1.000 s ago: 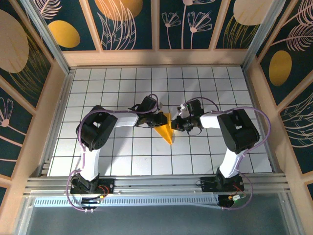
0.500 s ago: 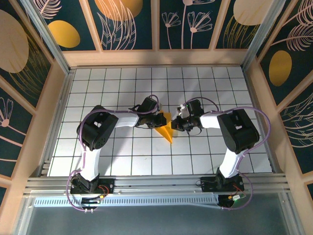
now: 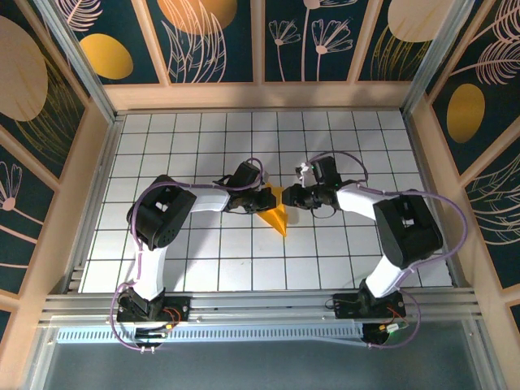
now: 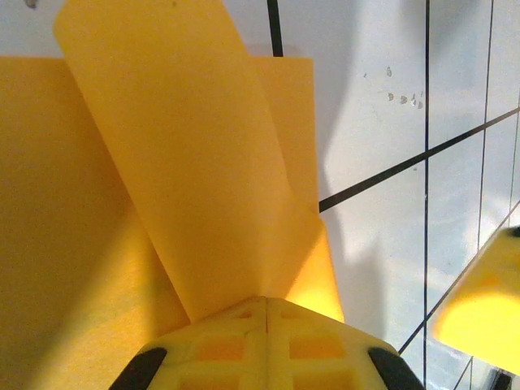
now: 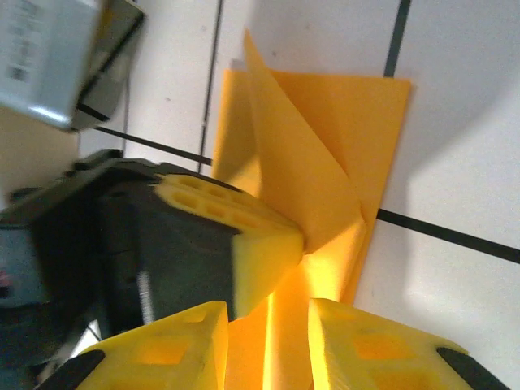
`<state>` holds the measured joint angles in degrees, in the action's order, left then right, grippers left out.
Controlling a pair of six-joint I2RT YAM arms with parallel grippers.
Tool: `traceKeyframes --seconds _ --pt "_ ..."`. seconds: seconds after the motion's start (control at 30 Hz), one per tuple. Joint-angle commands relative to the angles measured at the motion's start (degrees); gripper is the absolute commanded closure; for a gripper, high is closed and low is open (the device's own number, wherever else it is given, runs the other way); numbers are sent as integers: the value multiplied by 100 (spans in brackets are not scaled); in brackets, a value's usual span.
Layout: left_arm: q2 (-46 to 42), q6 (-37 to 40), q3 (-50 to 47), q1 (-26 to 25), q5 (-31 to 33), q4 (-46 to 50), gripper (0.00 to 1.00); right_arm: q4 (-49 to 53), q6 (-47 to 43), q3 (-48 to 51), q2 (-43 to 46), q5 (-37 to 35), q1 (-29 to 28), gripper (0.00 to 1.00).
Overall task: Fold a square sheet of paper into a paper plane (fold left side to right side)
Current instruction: Fourth fold the wing at the center of the table.
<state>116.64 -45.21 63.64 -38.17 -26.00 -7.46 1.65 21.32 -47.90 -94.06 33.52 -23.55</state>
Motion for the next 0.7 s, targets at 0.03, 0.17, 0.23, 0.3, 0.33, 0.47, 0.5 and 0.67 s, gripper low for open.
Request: traceKeyframes --seconds 0.03,0.17,0.23,0.3,0.33,0.47,0.5,0.67 --pt "192 50 -194 -4 262 329 95 491 -84 92 431 53 19 76" --pt "191 48 -193 -5 271 325 95 370 65 433 575 658 -150 95" --pt "191 65 -194 -6 293 333 95 239 148 580 534 837 -275 100" --pt "192 65 -194 -6 288 329 95 115 205 669 424 889 -392 100" --pt "201 61 -185 -6 288 333 95 61 221 702 361 902 -442 100" --pt "210 65 -185 -8 289 342 95 -141 311 743 128 937 -604 100" --pt "203 65 -183 -6 289 342 95 -168 318 747 76 937 -624 100" --pt "202 65 -185 -7 299 348 95 -275 364 850 -69 902 -651 100"
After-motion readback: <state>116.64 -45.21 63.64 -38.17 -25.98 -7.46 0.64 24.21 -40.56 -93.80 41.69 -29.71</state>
